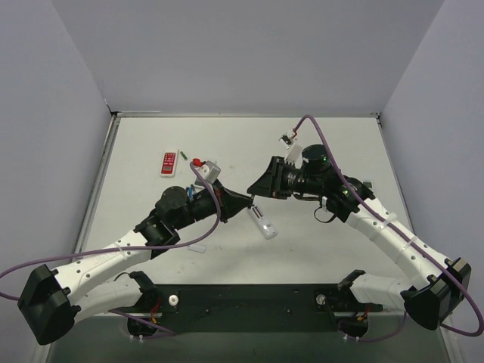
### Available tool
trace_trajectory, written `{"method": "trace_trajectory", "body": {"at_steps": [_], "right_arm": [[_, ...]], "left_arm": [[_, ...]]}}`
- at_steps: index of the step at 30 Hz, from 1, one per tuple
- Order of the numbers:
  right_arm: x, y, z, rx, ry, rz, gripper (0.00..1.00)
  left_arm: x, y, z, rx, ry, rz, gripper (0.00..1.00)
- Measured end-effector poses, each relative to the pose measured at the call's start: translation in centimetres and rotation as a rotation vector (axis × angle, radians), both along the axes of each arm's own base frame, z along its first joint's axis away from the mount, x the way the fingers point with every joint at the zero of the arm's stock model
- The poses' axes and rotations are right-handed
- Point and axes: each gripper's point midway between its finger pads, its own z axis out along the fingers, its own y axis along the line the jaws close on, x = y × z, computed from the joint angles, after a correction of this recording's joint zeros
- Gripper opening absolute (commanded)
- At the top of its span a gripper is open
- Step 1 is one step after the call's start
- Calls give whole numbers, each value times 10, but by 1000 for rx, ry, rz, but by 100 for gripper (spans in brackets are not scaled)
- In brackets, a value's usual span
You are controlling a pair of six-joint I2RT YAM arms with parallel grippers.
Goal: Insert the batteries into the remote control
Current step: Pick up the battery from the center of the board.
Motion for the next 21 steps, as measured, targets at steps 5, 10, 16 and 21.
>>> {"method": "trace_trajectory", "body": {"at_steps": [5, 10, 16, 21], "right_arm": [[1, -1, -1, 2, 5, -4, 22], [3, -4, -3, 4, 14, -17, 25], [2, -6, -9, -8, 34, -21, 26], [2, -6, -9, -9, 32, -18, 17]], "left_arm": [[1, -1, 1, -4, -2, 8, 0], [2, -1, 0, -5, 8, 15, 0], [4, -2, 7, -33, -7, 28, 0], [5, -2, 8, -35, -6, 33, 0]]}}
